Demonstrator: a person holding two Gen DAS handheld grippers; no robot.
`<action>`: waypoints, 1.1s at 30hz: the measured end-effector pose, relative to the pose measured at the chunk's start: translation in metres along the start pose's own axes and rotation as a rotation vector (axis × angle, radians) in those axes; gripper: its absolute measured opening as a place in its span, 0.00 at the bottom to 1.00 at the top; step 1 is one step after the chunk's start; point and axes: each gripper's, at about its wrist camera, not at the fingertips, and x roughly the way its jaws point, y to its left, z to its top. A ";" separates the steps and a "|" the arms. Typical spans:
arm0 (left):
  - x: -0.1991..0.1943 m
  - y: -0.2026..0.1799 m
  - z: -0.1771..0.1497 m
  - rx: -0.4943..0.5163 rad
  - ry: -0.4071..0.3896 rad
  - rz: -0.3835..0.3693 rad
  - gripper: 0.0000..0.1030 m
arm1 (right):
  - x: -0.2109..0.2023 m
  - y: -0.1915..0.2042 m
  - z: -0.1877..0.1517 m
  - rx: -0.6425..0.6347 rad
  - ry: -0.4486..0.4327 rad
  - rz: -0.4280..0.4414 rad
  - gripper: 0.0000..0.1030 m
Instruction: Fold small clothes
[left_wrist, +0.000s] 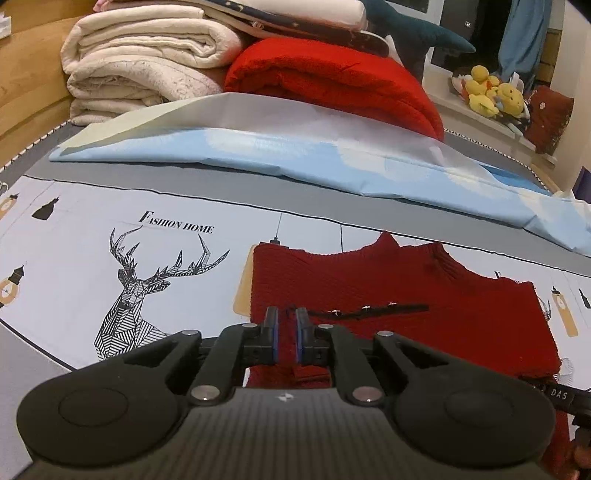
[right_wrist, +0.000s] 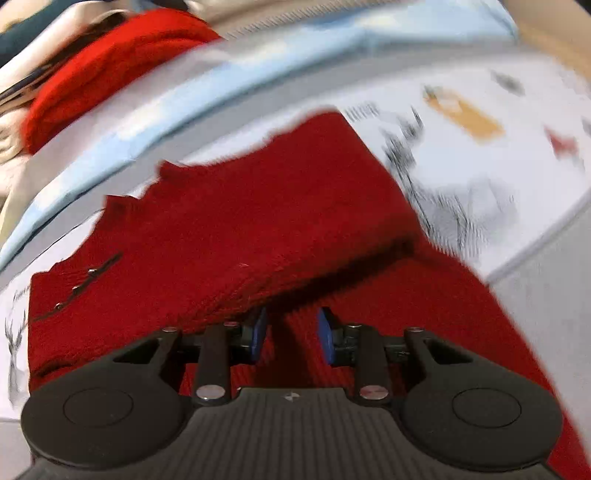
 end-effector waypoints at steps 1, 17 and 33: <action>0.000 0.000 0.000 -0.001 0.002 0.002 0.16 | 0.002 -0.001 0.001 0.002 0.008 0.008 0.33; -0.016 -0.002 0.005 0.017 0.000 0.002 0.20 | 0.002 -0.020 0.003 0.081 0.049 -0.050 0.42; -0.120 -0.002 -0.043 0.195 -0.109 0.035 0.22 | -0.180 -0.015 0.017 -0.121 -0.331 0.075 0.42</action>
